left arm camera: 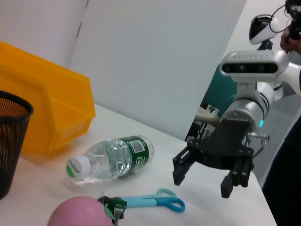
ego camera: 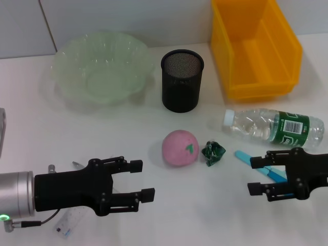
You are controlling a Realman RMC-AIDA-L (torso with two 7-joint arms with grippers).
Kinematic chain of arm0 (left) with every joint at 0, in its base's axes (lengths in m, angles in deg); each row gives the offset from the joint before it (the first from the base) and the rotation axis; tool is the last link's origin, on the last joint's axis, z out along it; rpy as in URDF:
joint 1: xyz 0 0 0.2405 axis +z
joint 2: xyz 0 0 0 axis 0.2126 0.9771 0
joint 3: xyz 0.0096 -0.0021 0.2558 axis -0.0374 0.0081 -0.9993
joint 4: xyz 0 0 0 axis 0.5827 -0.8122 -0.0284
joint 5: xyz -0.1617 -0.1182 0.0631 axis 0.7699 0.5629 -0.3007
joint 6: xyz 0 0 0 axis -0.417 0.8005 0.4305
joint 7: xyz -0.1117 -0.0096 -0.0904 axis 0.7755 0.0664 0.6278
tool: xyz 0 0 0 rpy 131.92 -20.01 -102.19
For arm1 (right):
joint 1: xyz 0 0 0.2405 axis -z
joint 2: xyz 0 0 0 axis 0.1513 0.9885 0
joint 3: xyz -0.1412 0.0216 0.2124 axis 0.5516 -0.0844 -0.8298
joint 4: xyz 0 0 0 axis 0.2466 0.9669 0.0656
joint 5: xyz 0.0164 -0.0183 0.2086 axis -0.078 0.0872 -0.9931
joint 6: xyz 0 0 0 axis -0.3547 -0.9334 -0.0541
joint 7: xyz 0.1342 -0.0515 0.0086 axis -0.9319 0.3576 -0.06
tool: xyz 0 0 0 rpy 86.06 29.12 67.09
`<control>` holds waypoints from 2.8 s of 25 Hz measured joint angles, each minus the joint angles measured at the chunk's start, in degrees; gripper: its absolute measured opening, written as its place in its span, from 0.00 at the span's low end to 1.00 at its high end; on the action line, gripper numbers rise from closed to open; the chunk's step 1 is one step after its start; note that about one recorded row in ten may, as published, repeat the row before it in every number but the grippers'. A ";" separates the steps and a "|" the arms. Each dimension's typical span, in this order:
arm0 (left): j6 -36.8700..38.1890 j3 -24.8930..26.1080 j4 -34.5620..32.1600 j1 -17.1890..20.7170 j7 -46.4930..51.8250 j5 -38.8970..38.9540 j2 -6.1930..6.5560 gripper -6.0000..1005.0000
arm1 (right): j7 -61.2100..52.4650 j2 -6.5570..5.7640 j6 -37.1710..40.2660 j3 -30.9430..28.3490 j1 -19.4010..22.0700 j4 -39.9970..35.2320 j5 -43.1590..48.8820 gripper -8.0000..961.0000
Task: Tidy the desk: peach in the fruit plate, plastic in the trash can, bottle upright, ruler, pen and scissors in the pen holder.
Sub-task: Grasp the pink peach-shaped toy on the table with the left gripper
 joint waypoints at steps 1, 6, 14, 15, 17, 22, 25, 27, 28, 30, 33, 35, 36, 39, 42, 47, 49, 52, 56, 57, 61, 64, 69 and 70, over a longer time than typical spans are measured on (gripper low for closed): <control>0.00 0.13 0.00 -0.16 0.04 -0.37 0.01 0.79 | 0.00 0.15 -0.15 0.11 -0.37 0.00 0.06 0.78; 0.05 0.38 0.02 -0.90 1.22 -1.96 0.02 0.78 | 0.03 0.69 -0.91 0.24 -1.51 0.05 0.89 0.78; 0.07 0.50 0.02 -0.91 1.33 -2.12 0.03 0.78 | 0.01 0.75 -0.91 -0.02 -1.75 0.05 0.99 0.78; 0.08 0.50 0.02 -0.91 1.33 -2.12 0.04 0.78 | 0.01 0.75 -0.87 -0.12 -1.75 0.05 1.00 0.78; 0.11 0.50 0.02 -0.91 1.34 -2.12 0.05 0.78 | -0.11 0.75 -0.73 -0.18 -1.77 0.03 1.00 0.78; 0.21 0.50 -0.03 -0.91 1.37 -2.10 0.01 0.78 | -0.44 0.75 -0.69 0.02 -1.89 -0.09 1.00 0.78; -0.24 0.81 -0.49 -1.35 0.98 -1.72 -0.41 0.78 | -0.49 0.75 -0.92 0.20 -1.89 0.00 1.00 0.78; -0.90 1.05 -0.56 -2.11 0.84 -1.67 -0.56 0.78 | -0.50 0.75 -0.92 0.23 -1.89 0.01 1.00 0.78; -1.91 1.17 -0.56 -3.10 0.82 -1.64 -0.66 0.78 | -0.51 0.75 -0.92 0.25 -1.86 0.02 1.00 0.78; -3.96 1.04 -0.36 -5.13 1.07 -1.60 -0.76 0.77 | -0.53 0.75 -0.91 0.25 -1.77 0.04 1.00 0.78; -8.39 -0.25 -0.08 -8.52 1.93 -1.70 -0.92 0.77 | -0.54 0.63 -0.90 0.16 -1.57 0.04 1.00 0.78; -11.41 -1.76 -0.21 -10.07 2.62 -1.70 -0.97 0.77 | -0.55 0.56 -0.91 -0.04 -1.42 0.03 1.01 0.78; -12.95 -2.57 -0.38 -10.92 2.90 -1.63 -0.98 0.77 | -0.55 0.53 -0.92 -0.12 -1.35 0.04 1.01 0.78; -16.12 -4.44 -0.53 -12.85 3.85 -1.68 -0.98 0.77 | -0.78 0.39 -0.96 -0.27 -1.25 0.04 1.01 0.78; -20.42 -8.16 -0.53 -14.74 5.68 -1.78 -0.98 0.77 | -1.15 0.32 -0.96 -0.29 -1.26 0.04 1.01 0.78; -26.30 -13.80 -0.59 -16.34 7.67 -1.78 -1.13 0.77 | -1.51 0.24 -1.23 -0.36 -1.26 -0.15 1.31 0.78; -27.95 -15.62 -0.60 -16.77 8.04 -1.80 -1.18 0.77 | -1.54 0.23 -1.41 -0.36 -1.34 -0.16 1.39 0.78; -29.85 -17.79 -0.61 -17.20 8.56 -1.87 -1.23 0.76 | -1.61 0.22 -1.49 -0.36 -1.47 -0.16 1.46 0.78; -31.30 -19.90 -0.46 -17.64 8.96 -1.71 -1.24 0.76 | -2.02 0.17 -1.49 -0.36 -1.54 -0.27 1.49 0.78; -31.90 -20.44 -0.30 -17.74 8.98 -1.64 -1.27 0.76 | -2.04 0.15 -1.49 -0.36 -1.57 -0.28 1.50 0.78; -34.47 -22.26 0.01 -17.87 9.01 -1.45 -1.33 0.76 | -2.07 0.14 -1.49 -0.36 -1.76 -0.30 1.53 0.78; -35.26 -23.35 0.02 -17.73 9.22 -1.31 -1.33 0.76 | -2.08 0.16 -1.49 -0.36 -1.97 -0.32 1.53 0.78; -35.66 -24.90 0.98 -18.14 10.77 -1.18 -1.33 0.76 | -2.09 0.37 -1.58 -0.36 -2.30 -0.27 1.53 0.78; -35.67 -24.94 1.14 -18.19 10.97 -1.07 -1.33 0.76 | -2.09 0.42 -1.64 -0.36 -2.32 -0.26 1.53 0.78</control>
